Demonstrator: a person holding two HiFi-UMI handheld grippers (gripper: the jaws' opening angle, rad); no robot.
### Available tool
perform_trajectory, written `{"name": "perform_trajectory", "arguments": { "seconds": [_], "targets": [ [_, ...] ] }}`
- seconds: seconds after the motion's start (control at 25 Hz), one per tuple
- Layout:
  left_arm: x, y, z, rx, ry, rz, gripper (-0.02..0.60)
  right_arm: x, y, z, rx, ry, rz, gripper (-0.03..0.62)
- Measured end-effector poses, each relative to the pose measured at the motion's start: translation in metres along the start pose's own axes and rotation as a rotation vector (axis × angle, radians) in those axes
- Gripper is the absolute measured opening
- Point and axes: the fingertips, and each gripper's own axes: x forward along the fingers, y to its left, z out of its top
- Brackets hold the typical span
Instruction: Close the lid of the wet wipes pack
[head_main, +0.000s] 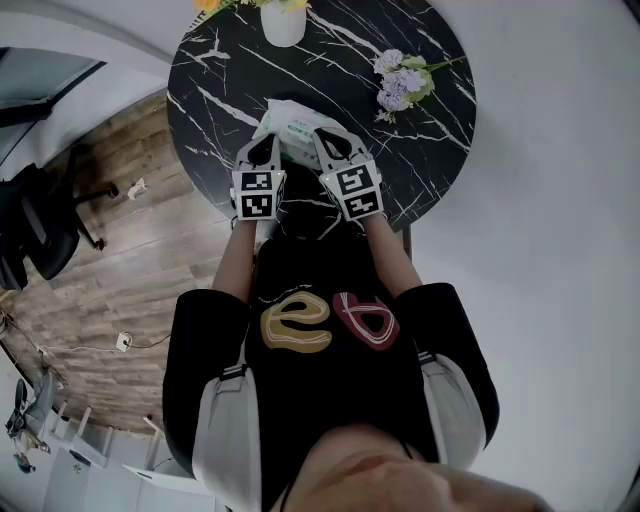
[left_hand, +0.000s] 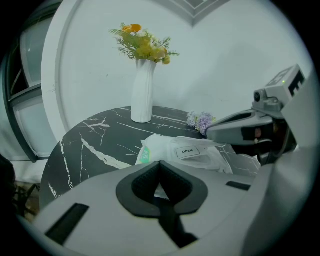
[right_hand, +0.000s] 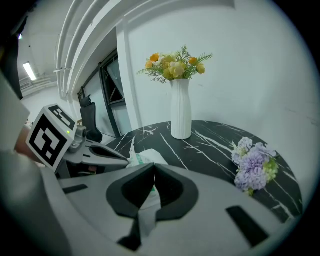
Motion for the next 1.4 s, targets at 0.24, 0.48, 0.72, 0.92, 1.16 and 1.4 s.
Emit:
{"name": "perform_trajectory", "arguments": {
  "seconds": [0.24,0.48,0.72,0.92,1.16,1.4],
  "targets": [
    [0.000,-0.001,-0.002,-0.004,0.002,-0.002,0.017,0.001,0.004,-0.006,-0.002,0.013,0.008,0.011],
    [0.000,0.000,-0.001,-0.007,-0.001,-0.001,0.017,0.003,0.006,-0.008,-0.002,0.016,0.017,0.011],
    [0.000,0.000,-0.001,-0.010,-0.004,0.002,0.018,0.005,0.008,-0.015,0.000,0.037,0.022,0.012],
    [0.000,0.000,-0.001,-0.010,-0.008,0.002,0.017,0.005,0.011,-0.017,0.001,0.044,0.031,0.012],
    [0.000,0.000,-0.001,-0.007,-0.005,0.005,0.017,0.007,0.012,-0.020,-0.001,0.053,0.034,0.012],
    [0.001,0.000,-0.001,-0.009,-0.004,0.010,0.017,0.009,0.013,-0.025,0.001,0.061,0.034,0.012]
  ]
}}
